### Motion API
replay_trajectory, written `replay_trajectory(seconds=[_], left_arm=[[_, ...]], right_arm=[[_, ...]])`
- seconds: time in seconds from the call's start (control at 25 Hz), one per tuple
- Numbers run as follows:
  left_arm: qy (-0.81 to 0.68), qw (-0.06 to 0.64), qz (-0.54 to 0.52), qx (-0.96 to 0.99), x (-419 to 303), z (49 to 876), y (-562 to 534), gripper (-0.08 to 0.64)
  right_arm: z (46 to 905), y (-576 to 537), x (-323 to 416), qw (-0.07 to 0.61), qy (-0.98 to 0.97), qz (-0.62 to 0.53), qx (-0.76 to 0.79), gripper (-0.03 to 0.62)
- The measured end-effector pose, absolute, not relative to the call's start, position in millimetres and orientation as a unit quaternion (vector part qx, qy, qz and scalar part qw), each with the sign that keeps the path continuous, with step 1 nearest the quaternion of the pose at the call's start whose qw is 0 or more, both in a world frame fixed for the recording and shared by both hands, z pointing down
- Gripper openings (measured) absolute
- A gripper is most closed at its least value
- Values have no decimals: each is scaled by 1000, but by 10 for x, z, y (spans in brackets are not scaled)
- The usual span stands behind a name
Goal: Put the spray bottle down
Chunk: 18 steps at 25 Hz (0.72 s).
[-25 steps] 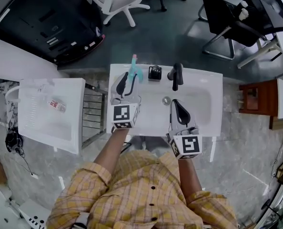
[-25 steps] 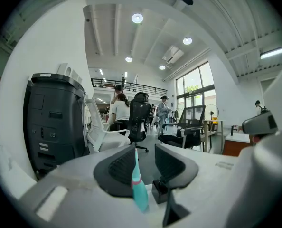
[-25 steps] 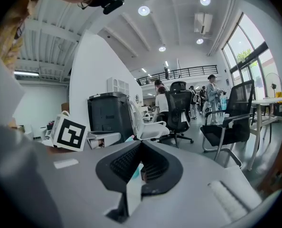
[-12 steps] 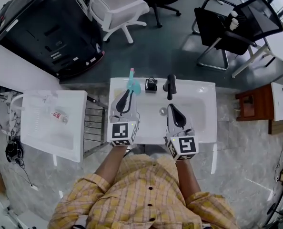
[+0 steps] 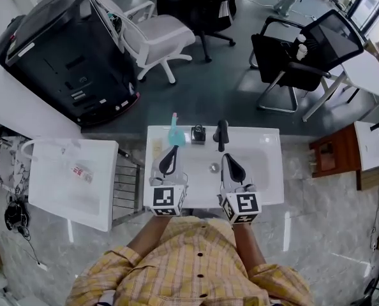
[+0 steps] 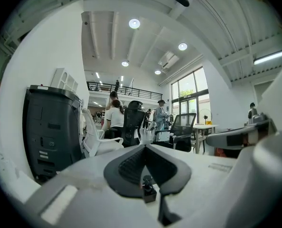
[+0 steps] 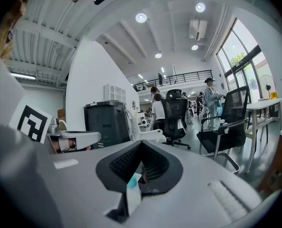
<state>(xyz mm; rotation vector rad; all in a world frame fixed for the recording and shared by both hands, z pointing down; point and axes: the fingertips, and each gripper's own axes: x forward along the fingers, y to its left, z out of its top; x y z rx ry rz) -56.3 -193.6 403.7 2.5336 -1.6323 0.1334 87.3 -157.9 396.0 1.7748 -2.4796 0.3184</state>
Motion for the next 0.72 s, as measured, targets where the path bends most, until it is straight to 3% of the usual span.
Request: replay_trajectory(seconds=[0.72], left_arm=[[-521, 34, 41, 852, -455, 3807, -1690, -2]], right_arm=[[3712, -1525, 905, 29, -811, 73, 580, 0]])
